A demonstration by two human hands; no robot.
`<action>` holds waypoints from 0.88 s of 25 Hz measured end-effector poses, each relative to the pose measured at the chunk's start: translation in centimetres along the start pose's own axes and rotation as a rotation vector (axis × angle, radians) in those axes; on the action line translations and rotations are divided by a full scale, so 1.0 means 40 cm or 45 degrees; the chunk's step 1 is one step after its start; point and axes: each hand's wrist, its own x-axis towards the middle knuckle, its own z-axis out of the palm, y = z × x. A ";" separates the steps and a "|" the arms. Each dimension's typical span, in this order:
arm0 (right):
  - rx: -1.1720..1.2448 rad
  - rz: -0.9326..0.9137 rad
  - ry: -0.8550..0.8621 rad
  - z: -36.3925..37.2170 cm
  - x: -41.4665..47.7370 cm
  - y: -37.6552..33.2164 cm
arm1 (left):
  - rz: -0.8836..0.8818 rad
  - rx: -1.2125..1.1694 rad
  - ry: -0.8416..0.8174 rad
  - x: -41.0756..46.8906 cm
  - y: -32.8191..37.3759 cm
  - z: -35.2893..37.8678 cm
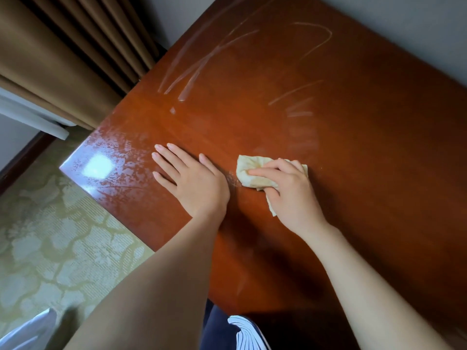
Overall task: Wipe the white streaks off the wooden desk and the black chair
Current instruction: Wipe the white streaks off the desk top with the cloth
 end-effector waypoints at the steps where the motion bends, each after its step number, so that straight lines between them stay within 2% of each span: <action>1: 0.002 0.043 0.028 -0.015 -0.014 0.013 | 0.005 0.000 -0.001 -0.002 -0.001 -0.001; 5: -0.036 0.195 0.100 -0.082 0.018 0.078 | 0.016 0.009 -0.006 -0.008 0.001 0.001; 10: -0.153 0.264 0.273 -0.125 0.158 0.134 | 0.007 0.019 0.014 -0.006 -0.001 0.006; 17: -0.128 0.476 0.541 -0.103 0.309 0.096 | -0.003 0.010 0.041 -0.007 0.002 0.012; 19: -0.124 0.400 0.496 -0.091 0.302 0.088 | -0.005 0.015 0.043 -0.006 0.003 0.011; 22: -0.135 0.124 0.310 -0.065 0.241 0.074 | -0.005 0.028 0.046 -0.001 0.000 0.010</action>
